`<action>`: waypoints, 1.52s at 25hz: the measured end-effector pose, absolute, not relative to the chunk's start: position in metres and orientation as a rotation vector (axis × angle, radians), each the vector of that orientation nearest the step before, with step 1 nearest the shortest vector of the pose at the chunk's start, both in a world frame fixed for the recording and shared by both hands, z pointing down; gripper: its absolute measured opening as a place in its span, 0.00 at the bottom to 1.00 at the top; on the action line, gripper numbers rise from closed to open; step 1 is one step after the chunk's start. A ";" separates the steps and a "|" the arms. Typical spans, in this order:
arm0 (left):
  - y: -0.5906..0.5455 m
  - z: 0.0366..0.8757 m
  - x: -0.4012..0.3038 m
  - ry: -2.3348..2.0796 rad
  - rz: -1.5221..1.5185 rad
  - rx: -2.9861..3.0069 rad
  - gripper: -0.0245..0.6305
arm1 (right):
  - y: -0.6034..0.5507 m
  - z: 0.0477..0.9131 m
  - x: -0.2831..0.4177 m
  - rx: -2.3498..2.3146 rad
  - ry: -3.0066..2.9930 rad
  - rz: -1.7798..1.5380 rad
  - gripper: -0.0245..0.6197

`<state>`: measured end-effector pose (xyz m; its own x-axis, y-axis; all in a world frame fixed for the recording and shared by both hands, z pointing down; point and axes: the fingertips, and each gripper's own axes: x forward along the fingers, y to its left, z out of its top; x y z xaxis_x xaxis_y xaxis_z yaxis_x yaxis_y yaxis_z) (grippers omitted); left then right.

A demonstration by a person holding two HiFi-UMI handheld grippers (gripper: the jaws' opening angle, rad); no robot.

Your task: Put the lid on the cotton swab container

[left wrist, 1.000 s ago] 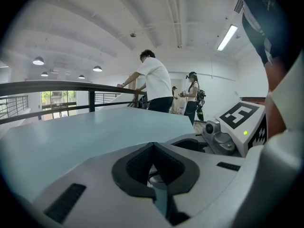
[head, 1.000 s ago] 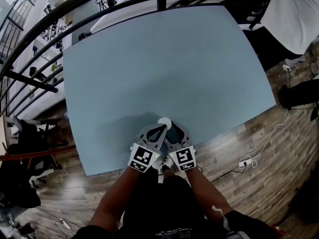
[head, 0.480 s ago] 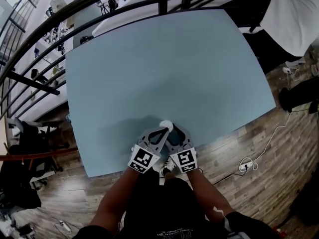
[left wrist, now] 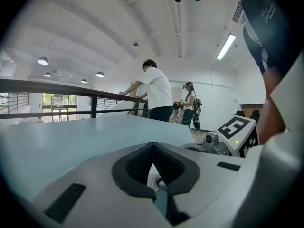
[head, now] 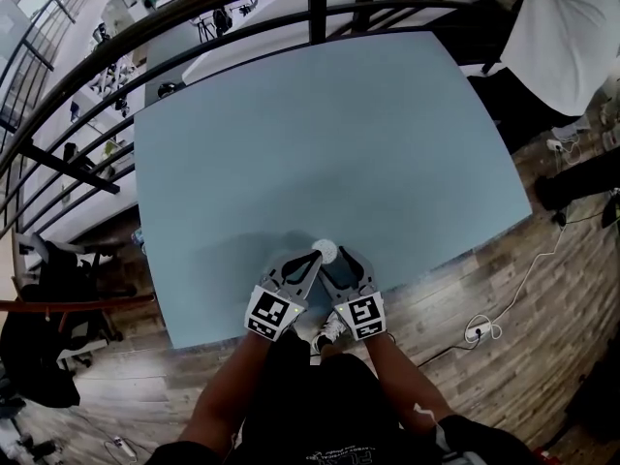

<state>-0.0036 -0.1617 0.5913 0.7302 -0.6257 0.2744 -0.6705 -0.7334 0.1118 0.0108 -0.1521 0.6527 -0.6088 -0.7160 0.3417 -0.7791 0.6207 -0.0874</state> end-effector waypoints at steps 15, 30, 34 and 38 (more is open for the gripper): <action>-0.168 0.534 -0.040 -1.237 0.132 2.631 0.06 | -0.151 0.542 0.020 1.254 -2.685 0.099 0.29; -0.157 0.477 -0.046 -1.318 0.082 2.689 0.06 | -0.167 0.471 0.012 1.331 -2.723 -0.071 0.07; -0.160 0.471 -0.048 -1.343 0.087 2.691 0.06 | -0.170 0.464 0.008 1.320 -2.741 -0.092 0.07; -0.162 0.469 -0.055 -1.358 0.098 2.682 0.06 | -0.172 0.459 0.003 1.320 -2.746 -0.084 0.07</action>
